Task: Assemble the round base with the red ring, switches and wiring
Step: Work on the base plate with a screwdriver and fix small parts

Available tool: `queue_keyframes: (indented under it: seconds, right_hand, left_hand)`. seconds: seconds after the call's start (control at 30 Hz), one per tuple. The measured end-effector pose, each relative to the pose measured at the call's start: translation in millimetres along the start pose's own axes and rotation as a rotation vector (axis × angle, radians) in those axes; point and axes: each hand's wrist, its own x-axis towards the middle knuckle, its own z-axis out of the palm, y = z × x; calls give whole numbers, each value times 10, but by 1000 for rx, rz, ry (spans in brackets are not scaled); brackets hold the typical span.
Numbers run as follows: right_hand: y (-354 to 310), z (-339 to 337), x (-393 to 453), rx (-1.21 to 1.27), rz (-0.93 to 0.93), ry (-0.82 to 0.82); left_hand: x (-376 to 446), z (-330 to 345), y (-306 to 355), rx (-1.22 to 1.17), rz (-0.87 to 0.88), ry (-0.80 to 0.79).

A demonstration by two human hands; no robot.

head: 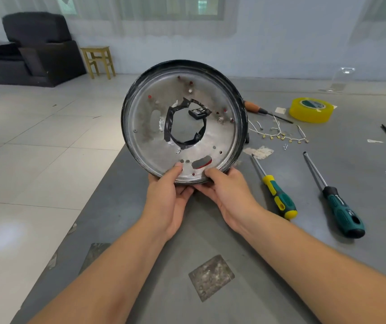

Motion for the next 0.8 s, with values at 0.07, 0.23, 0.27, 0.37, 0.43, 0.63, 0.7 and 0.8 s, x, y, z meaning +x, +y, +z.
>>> queue_keyframes:
  seconds: [0.07,0.23,0.27,0.37,0.43,0.63,0.7,0.8]
  right_hand:
    - [19,-8,23,-23,-20,-2]
    - [46,-9,42,-41,-40,4]
    - [50,-7,47,-43,-44,5]
    - [61,-6,54,-44,-54,1]
    - [69,-11,53,-41,-58,-10]
    - [95,-34,58,-83,-70,-38]
    - [100,-37,55,-87,-78,-44]
    - [108,-36,56,-86,-88,-37]
  left_hand:
    - [7,2,18,-9,0,13]
    - [13,17,45,-25,-16,-12]
    - [15,18,53,-31,-21,-20]
    - [29,5,83,-47,-33,-46]
    - [32,-9,99,-64,-31,-70]
    - [18,-29,97,-111,-5,-113]
    - [10,-22,94,-113,-2,-111]
    - [3,-22,90,-122,8,-113]
